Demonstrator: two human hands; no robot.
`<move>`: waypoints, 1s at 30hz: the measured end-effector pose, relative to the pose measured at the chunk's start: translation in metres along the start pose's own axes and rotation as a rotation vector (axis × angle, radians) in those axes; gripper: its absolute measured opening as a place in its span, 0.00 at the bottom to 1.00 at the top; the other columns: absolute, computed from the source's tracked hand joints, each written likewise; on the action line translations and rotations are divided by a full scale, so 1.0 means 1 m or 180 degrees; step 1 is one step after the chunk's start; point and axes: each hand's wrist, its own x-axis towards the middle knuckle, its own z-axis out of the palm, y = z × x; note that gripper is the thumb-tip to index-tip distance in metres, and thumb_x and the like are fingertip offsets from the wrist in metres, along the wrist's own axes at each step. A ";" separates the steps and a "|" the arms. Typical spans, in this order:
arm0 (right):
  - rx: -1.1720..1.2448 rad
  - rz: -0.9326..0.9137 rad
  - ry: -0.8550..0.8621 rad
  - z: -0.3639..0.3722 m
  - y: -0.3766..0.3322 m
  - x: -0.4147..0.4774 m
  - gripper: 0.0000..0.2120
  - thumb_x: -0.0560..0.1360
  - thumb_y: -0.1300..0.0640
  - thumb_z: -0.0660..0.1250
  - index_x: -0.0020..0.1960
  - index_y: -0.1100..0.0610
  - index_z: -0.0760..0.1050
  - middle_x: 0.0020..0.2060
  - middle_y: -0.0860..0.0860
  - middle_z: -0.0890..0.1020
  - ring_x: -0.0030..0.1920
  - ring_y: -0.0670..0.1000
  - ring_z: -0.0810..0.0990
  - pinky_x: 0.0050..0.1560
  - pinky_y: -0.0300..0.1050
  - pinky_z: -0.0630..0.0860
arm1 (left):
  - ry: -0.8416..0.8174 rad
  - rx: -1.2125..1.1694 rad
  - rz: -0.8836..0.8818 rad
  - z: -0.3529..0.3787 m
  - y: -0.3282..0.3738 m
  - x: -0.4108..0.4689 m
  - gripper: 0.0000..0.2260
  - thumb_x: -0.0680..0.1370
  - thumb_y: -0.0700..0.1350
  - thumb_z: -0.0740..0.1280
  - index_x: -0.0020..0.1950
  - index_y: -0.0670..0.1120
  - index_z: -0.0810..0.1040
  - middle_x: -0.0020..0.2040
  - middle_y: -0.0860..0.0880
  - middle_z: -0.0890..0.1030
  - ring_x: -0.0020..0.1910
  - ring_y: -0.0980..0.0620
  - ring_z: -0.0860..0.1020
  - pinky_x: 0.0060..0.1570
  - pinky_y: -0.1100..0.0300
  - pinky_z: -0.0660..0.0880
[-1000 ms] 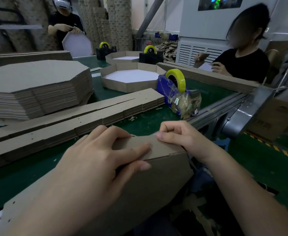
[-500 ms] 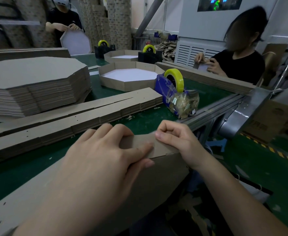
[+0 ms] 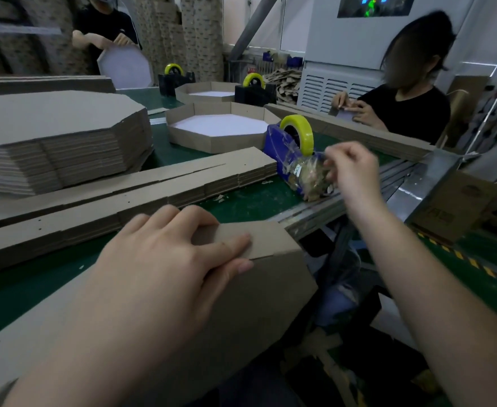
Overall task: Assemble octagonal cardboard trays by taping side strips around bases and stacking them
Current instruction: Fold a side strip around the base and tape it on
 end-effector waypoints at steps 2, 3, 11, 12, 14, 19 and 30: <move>-0.0520 0.0220 0.0300 -0.005 0.006 0.038 0.06 0.78 0.51 0.63 0.48 0.52 0.77 0.42 0.47 0.78 0.42 0.48 0.76 0.44 0.45 0.71 | -0.0016 -0.0009 -0.0005 0.000 0.000 -0.001 0.18 0.77 0.58 0.55 0.54 0.59 0.83 0.47 0.48 0.81 0.41 0.44 0.79 0.34 0.52 0.72; -0.0758 0.0409 0.0193 -0.006 0.010 0.052 0.09 0.78 0.49 0.62 0.51 0.53 0.77 0.44 0.49 0.78 0.43 0.50 0.76 0.45 0.46 0.71 | -0.0024 -0.0020 -0.0017 0.000 0.001 -0.001 0.18 0.77 0.58 0.55 0.54 0.59 0.83 0.48 0.48 0.81 0.41 0.43 0.79 0.34 0.52 0.72; -0.0862 0.1334 -0.0588 -0.003 0.010 0.086 0.10 0.70 0.46 0.68 0.42 0.53 0.77 0.39 0.51 0.74 0.29 0.48 0.64 0.27 0.42 0.61 | -0.0028 -0.0098 -0.0059 0.000 0.000 -0.001 0.17 0.77 0.59 0.56 0.55 0.60 0.83 0.48 0.49 0.81 0.43 0.43 0.79 0.36 0.53 0.72; -0.0751 0.1414 -0.0597 -0.004 0.011 0.088 0.09 0.69 0.49 0.70 0.43 0.54 0.77 0.39 0.51 0.74 0.27 0.46 0.62 0.25 0.40 0.60 | -0.0028 -0.0094 -0.0071 0.000 0.000 -0.002 0.17 0.77 0.59 0.56 0.55 0.60 0.83 0.48 0.49 0.81 0.43 0.43 0.79 0.36 0.53 0.71; -0.0452 0.1582 -0.0618 -0.006 0.011 0.092 0.07 0.69 0.52 0.71 0.45 0.55 0.79 0.40 0.49 0.75 0.24 0.44 0.60 0.23 0.37 0.59 | -0.0016 -0.0104 -0.0077 0.001 0.000 -0.002 0.17 0.77 0.58 0.56 0.55 0.60 0.83 0.48 0.49 0.81 0.43 0.43 0.79 0.36 0.53 0.71; 0.0443 0.1740 -0.0312 -0.004 0.008 0.089 0.04 0.70 0.54 0.71 0.39 0.53 0.83 0.34 0.44 0.71 0.26 0.42 0.61 0.27 0.35 0.64 | 0.0001 -0.0119 -0.0052 0.002 -0.002 -0.002 0.17 0.77 0.59 0.56 0.55 0.59 0.83 0.49 0.49 0.81 0.43 0.43 0.79 0.36 0.53 0.73; 0.1790 0.0793 0.0383 -0.011 0.051 0.025 0.17 0.71 0.70 0.63 0.25 0.57 0.74 0.27 0.51 0.75 0.30 0.47 0.70 0.41 0.41 0.69 | -0.0036 -0.0163 -0.0105 0.002 -0.004 -0.003 0.18 0.77 0.59 0.56 0.56 0.59 0.82 0.50 0.50 0.81 0.44 0.44 0.79 0.37 0.54 0.72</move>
